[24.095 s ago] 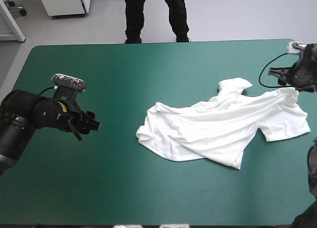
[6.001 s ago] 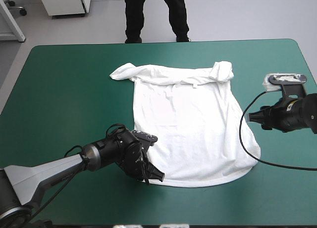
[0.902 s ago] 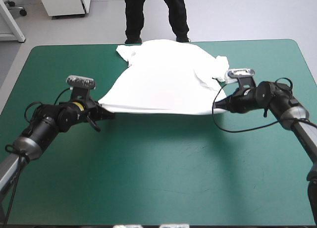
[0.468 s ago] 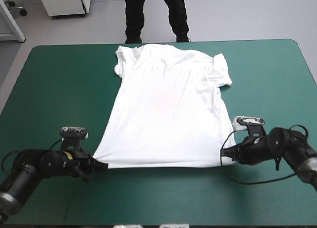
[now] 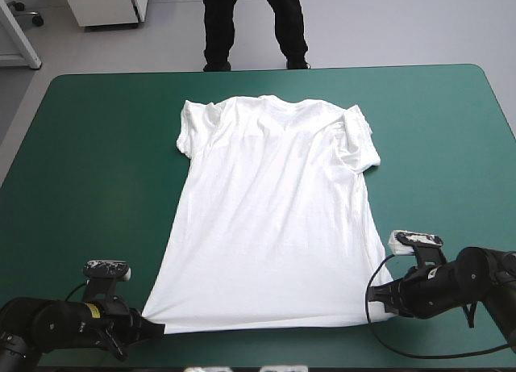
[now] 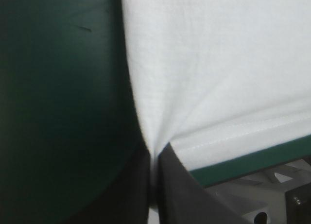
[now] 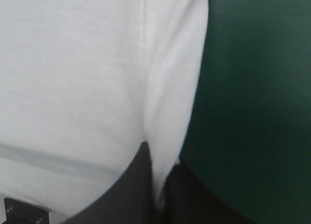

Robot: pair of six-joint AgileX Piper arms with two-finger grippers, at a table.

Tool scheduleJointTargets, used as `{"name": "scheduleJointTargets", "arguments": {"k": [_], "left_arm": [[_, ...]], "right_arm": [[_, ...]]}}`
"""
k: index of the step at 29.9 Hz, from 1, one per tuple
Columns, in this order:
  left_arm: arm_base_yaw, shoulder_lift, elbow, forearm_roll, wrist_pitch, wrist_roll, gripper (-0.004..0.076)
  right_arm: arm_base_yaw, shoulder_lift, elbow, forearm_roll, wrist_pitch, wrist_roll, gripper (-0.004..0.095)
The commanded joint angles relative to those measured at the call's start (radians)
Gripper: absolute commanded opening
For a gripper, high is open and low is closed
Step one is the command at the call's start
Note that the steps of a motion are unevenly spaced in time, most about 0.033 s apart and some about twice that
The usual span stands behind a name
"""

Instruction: Fold the cloth

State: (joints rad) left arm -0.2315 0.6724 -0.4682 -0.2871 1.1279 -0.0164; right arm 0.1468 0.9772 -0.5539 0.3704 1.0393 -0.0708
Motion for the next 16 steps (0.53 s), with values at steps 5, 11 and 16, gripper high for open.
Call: {"name": "scheduleJointTargets", "arguments": {"k": [5,11,16], "left_arm": [[0.0,-0.005,-0.011,-0.118,-0.012,0.126,0.0229],[0.0,-0.005,-0.083,-0.112,-0.002,0.062,0.0539],[0.002,0.023,-0.23,-0.003,-0.061,-0.005,0.0465]], "right_arm": [[-0.006,0.0,-0.021,0.008,0.072,0.02,0.0273],[-0.006,0.0,-0.088,0.026,0.109,0.041,0.0637],[-0.006,-0.002,-0.271,-0.034,0.08,0.093,0.0593]]}}
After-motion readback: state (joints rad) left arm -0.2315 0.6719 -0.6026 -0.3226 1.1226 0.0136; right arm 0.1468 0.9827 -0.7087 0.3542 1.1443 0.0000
